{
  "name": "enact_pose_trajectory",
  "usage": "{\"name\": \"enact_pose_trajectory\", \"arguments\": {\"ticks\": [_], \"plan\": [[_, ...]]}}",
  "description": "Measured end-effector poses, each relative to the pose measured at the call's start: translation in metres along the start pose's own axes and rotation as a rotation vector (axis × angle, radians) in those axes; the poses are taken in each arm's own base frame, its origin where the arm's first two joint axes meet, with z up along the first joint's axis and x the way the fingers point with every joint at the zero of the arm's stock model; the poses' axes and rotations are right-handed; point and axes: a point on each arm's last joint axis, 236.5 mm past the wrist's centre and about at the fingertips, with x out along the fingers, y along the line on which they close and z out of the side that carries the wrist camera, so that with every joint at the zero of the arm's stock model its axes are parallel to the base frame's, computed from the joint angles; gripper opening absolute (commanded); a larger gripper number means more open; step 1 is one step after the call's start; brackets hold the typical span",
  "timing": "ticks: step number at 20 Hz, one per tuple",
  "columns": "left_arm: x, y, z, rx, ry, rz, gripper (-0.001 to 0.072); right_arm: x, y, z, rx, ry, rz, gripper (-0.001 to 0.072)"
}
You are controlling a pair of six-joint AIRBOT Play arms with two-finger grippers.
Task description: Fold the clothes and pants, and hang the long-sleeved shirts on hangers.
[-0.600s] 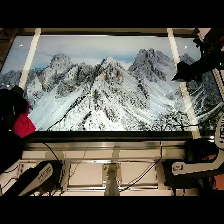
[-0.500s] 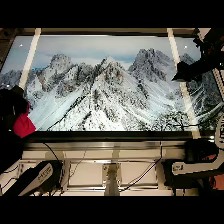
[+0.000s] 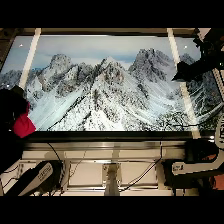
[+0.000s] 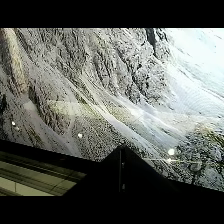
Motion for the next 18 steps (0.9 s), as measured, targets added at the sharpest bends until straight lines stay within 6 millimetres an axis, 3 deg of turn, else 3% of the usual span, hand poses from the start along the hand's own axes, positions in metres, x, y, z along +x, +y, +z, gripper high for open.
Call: {"name": "enact_pose_trajectory", "arguments": {"ticks": [1,3,5,14,18], "plan": [[0.005,0.002,0.003,-0.014,-0.014,0.002,0.0480,0.000,0.000,0.000,0.000,0.000,0.000,0.0013],[0.011,0.006,0.010,-0.036,-0.051,0.005,0.0581,0.000,0.000,0.000,0.000,0.000,0.000,0.0013],[0.014,0.011,0.018,-0.050,-0.088,0.010,0.0638,0.000,0.000,0.000,0.000,0.000,0.000,0.0013],[0.019,0.018,0.047,-0.066,-0.203,0.022,0.0697,0.000,0.000,0.000,0.000,0.000,0.000,0.0013],[0.041,0.011,0.035,-0.021,-0.095,0.028,0.0697,0.000,0.000,0.000,0.000,0.000,0.000,0.0013]]}}
